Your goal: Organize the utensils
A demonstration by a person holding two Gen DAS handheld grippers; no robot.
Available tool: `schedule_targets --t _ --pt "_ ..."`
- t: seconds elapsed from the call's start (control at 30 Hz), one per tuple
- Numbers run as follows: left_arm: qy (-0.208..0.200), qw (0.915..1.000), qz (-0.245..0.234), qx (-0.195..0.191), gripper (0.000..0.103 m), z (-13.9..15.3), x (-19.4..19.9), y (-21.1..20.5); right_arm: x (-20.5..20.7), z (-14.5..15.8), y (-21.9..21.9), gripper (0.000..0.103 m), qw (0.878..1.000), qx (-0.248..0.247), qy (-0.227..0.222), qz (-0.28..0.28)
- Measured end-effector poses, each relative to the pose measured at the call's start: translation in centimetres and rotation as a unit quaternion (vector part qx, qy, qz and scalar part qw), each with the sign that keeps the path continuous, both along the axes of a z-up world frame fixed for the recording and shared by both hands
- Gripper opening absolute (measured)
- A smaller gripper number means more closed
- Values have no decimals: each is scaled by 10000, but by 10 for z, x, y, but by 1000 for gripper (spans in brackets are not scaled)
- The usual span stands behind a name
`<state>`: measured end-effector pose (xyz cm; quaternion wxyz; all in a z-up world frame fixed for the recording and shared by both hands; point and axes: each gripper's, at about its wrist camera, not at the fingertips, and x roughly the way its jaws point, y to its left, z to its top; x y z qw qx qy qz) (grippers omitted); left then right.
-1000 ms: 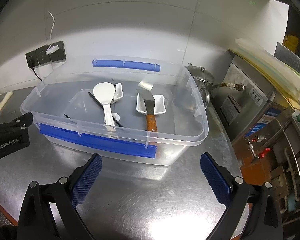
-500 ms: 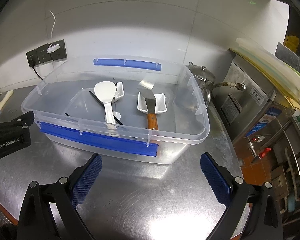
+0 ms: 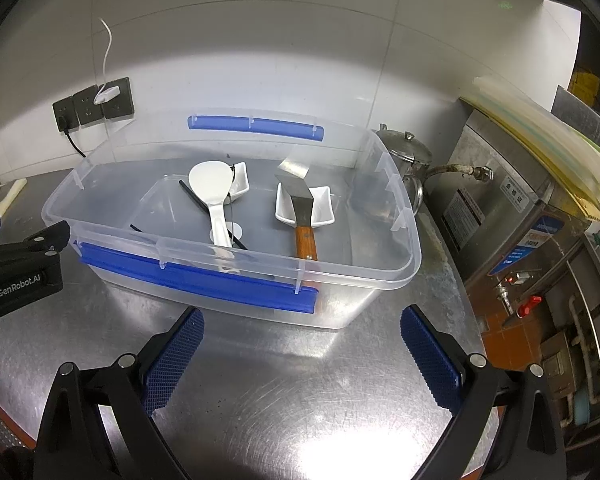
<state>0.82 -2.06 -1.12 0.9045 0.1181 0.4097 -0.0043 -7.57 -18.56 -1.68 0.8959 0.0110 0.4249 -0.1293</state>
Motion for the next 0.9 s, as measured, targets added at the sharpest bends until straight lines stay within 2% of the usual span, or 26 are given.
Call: schedule_targets --t 0.9 --pt "103 9999 -78 14 95 -7 3 -5 5 -7 4 98 9998 58 153 110"
